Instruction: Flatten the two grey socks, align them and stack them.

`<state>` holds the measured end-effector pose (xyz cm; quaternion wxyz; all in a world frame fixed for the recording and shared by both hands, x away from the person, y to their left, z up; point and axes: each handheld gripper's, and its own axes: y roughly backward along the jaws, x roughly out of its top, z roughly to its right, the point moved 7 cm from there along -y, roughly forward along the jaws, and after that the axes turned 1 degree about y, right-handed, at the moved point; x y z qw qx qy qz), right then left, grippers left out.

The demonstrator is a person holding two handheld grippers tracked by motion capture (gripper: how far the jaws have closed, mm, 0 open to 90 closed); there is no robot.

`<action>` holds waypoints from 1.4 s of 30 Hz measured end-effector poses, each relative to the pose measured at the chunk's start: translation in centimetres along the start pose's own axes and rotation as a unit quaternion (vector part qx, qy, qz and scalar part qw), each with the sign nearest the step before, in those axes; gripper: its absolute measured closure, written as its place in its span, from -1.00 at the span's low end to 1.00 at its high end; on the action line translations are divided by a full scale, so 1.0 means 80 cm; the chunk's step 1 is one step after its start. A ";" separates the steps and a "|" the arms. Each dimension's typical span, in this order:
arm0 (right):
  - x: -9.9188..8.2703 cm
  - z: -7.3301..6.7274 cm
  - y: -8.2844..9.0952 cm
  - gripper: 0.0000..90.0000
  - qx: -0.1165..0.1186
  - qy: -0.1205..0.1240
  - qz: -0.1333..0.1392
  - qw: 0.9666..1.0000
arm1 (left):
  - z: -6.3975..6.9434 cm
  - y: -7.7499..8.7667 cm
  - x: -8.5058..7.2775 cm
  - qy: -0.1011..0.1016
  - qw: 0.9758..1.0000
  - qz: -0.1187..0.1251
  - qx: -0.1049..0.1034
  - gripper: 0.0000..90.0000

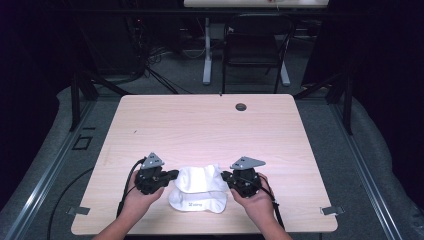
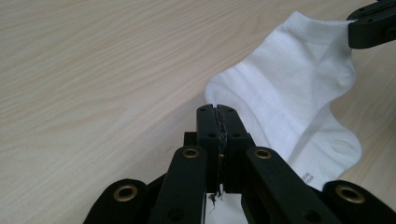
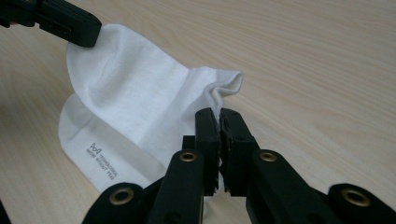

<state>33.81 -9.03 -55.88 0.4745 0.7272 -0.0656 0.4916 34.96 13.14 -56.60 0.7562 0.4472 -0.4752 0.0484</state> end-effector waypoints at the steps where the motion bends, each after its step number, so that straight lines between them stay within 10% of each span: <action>1: -0.002 -0.003 0.001 0.92 0.002 0.000 0.001 1.000 | 0.000 0.000 0.000 0.000 1.000 0.000 0.000 0.98; 42: -0.053 -0.039 0.008 0.92 0.037 -0.017 -0.021 0.999 | 0.010 0.005 -0.054 0.006 0.999 -0.030 -0.012 0.98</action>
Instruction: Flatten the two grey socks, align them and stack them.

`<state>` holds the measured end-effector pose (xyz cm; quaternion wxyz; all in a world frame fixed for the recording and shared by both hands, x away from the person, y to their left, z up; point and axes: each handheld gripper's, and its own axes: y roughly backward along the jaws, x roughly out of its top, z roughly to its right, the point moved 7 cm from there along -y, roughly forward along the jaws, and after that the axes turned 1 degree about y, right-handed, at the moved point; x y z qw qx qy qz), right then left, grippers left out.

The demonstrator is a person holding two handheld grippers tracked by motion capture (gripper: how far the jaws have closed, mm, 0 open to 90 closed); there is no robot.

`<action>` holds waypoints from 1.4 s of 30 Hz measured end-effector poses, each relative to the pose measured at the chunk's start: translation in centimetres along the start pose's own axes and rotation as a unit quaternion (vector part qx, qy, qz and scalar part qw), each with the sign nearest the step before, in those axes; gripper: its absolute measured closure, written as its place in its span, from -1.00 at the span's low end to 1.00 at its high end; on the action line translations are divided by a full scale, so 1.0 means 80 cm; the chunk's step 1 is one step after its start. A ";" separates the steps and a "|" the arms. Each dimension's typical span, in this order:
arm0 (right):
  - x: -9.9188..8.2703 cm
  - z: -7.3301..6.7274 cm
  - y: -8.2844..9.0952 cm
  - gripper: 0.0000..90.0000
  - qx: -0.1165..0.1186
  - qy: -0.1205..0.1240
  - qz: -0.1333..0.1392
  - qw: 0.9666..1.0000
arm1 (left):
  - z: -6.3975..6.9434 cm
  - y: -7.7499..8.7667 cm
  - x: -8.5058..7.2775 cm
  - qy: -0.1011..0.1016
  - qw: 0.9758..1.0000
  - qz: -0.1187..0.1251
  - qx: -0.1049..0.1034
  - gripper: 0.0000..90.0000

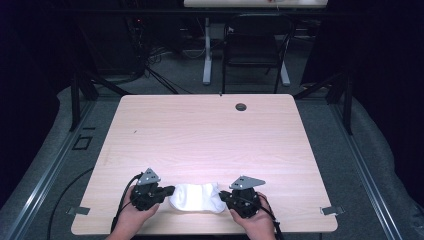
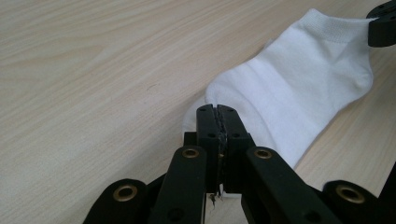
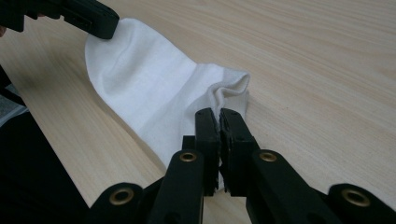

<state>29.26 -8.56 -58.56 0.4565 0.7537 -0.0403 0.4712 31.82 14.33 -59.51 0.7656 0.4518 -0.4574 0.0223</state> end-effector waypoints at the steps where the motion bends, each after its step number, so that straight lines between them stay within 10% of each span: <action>1: -0.001 0.000 -0.001 0.92 0.001 -0.002 0.000 1.000 | -0.001 -0.001 -0.001 0.001 1.000 0.000 0.001 0.98; 24: -0.014 0.017 -0.020 0.91 -0.017 -0.006 -0.023 1.000 | -0.009 -0.022 -0.013 -0.001 1.000 -0.023 0.016 0.95; 29: -0.014 0.021 -0.019 0.66 -0.021 -0.010 -0.014 1.000 | -0.006 -0.017 -0.008 0.003 1.000 -0.003 0.005 0.65; 34: 0.001 0.010 -0.007 0.57 -0.035 0.014 0.028 0.999 | 0.009 -0.006 0.002 -0.015 1.000 0.024 -0.005 0.50; 42: -0.011 -0.010 -0.032 0.40 -0.005 0.050 -0.006 0.999 | 0.021 -0.021 -0.013 -0.040 0.999 -0.009 -0.013 0.36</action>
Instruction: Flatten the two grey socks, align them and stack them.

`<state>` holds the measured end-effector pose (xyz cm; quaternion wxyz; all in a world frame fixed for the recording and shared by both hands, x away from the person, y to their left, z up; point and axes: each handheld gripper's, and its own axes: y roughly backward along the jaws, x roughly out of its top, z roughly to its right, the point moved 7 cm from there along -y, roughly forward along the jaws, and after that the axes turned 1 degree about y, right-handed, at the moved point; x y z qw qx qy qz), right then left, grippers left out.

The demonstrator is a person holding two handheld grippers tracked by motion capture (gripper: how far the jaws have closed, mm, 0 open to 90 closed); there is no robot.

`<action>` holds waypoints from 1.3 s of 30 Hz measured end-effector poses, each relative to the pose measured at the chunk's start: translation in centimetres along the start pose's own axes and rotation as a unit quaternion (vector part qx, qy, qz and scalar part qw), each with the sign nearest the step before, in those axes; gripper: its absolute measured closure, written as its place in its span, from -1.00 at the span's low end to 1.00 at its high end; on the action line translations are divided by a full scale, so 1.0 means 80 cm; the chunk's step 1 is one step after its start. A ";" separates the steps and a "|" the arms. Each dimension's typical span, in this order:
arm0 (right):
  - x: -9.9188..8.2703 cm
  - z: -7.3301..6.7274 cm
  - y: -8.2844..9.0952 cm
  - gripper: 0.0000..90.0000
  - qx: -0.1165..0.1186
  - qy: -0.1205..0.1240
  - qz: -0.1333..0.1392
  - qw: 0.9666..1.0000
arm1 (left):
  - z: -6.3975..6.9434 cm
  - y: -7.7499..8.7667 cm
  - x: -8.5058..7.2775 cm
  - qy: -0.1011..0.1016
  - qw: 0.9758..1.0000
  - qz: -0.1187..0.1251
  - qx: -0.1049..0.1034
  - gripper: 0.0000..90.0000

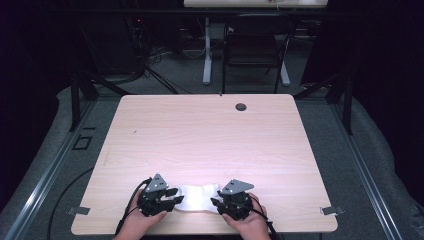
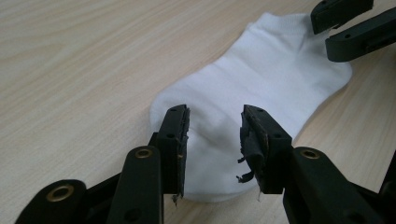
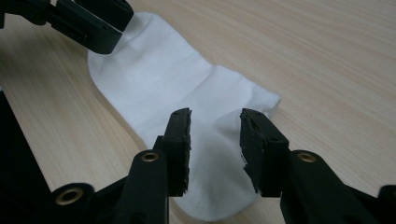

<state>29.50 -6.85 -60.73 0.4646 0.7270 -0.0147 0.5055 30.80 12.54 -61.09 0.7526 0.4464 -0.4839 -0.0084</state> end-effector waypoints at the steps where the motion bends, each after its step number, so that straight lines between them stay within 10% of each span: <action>1: 0.000 0.000 0.000 0.40 0.000 0.000 0.000 1.000 | 0.000 0.000 0.000 0.000 1.000 0.000 0.000 0.34; 39: -0.006 0.031 -0.027 0.27 -0.007 -0.012 -0.026 1.000 | -0.027 -0.026 0.004 0.029 1.000 0.001 0.011 0.30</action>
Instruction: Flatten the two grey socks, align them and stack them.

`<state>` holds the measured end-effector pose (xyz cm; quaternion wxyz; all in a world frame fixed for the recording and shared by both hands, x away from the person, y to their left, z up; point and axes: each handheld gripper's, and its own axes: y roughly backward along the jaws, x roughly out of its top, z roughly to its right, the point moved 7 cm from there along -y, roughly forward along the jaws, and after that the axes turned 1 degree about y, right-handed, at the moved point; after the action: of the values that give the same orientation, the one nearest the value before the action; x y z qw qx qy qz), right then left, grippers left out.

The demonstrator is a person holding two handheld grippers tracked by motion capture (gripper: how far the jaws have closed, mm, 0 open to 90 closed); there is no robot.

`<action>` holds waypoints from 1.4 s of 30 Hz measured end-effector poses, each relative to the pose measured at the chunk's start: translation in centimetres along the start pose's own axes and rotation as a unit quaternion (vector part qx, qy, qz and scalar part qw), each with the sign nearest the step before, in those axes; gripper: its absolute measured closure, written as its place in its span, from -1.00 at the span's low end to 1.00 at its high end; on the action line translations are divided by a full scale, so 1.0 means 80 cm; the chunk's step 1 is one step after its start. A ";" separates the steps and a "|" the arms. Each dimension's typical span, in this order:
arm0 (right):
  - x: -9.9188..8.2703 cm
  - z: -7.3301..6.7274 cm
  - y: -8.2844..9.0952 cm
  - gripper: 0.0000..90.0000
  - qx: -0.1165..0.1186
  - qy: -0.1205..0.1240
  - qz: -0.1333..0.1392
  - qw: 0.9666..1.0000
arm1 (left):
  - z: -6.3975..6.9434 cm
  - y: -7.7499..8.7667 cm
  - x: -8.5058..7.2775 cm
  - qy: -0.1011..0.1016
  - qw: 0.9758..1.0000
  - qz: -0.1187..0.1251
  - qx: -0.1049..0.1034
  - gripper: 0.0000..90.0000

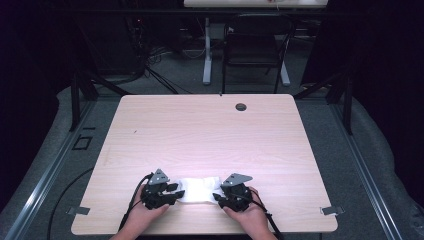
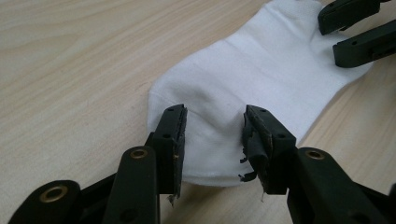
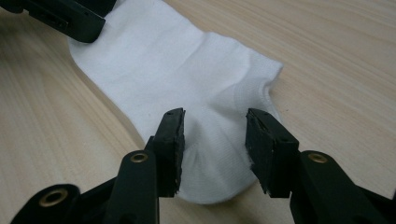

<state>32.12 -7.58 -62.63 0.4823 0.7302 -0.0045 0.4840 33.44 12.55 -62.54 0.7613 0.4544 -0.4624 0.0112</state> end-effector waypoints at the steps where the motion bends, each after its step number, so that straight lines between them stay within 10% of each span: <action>1: 0.002 0.004 -0.002 0.28 -0.005 0.001 0.001 1.000 | -0.001 -0.003 0.003 0.002 1.000 0.002 0.000 0.31; 19: 0.010 0.014 -0.009 0.28 -0.005 -0.029 0.023 0.999 | -0.011 -0.006 0.010 0.015 1.000 0.017 0.009 0.26; 33: 0.027 0.009 0.030 0.11 -0.014 -0.006 0.074 0.997 | -0.025 0.035 0.021 0.034 0.997 0.069 0.019 0.01; 42: 0.022 0.015 0.052 0.04 -0.015 -0.011 0.060 0.998 | -0.033 0.055 0.017 0.039 0.997 0.062 0.030 -0.04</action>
<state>31.93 -9.84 -58.59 0.4631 0.7269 -0.0607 0.5035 34.08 16.47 -59.00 0.7628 0.4465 -0.4589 0.0902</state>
